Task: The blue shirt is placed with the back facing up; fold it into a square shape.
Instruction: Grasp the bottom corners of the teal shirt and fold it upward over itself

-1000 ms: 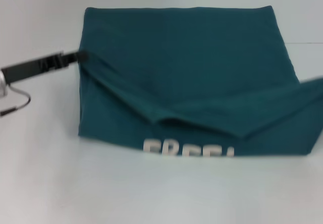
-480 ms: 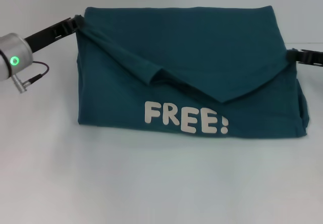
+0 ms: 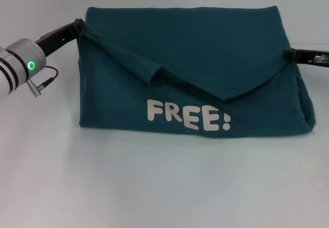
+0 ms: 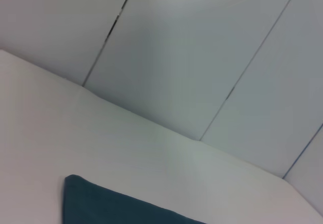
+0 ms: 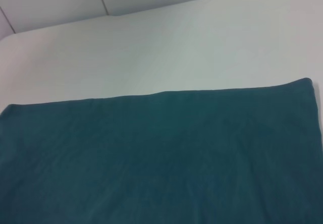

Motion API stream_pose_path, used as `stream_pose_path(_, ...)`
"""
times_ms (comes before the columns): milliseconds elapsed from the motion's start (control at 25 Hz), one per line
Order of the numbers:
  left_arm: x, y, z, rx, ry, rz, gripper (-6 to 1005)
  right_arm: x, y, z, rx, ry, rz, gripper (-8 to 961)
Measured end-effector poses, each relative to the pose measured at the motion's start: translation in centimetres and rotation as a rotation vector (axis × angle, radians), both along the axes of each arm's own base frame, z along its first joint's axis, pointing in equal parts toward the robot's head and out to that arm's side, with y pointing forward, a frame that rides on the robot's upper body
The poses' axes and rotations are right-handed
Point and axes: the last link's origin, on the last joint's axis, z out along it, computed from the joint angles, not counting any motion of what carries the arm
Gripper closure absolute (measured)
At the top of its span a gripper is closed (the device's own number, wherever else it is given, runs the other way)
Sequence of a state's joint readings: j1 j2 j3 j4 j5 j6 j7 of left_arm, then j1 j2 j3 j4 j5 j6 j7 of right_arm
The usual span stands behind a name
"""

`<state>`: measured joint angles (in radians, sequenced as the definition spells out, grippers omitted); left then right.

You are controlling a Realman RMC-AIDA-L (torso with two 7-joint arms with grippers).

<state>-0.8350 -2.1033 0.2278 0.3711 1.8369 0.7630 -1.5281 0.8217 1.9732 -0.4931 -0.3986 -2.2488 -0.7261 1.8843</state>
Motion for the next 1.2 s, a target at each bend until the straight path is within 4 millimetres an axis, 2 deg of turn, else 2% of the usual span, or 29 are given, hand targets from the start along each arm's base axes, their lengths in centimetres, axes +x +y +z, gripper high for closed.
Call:
stream_pose_path(200, -0.2, 0.1, -0.1, 0.022, 0.005, 0.019, 972, -0.2, 0.3, 0.0, 0.015, -0.024, 0.007, 918)
stream_pose_path(600, -0.4, 0.0, -0.1, 0.034, -0.012, 0.031, 972, -1.8, 1.8, 1.1, 0.033, -0.033, 0.042, 919)
stream_pose_path(1200, -0.4, -0.1, -0.3, 0.03, -0.002, 0.029, 971, -1.2, 1.6, 0.2, 0.033, -0.059, 0.022, 896)
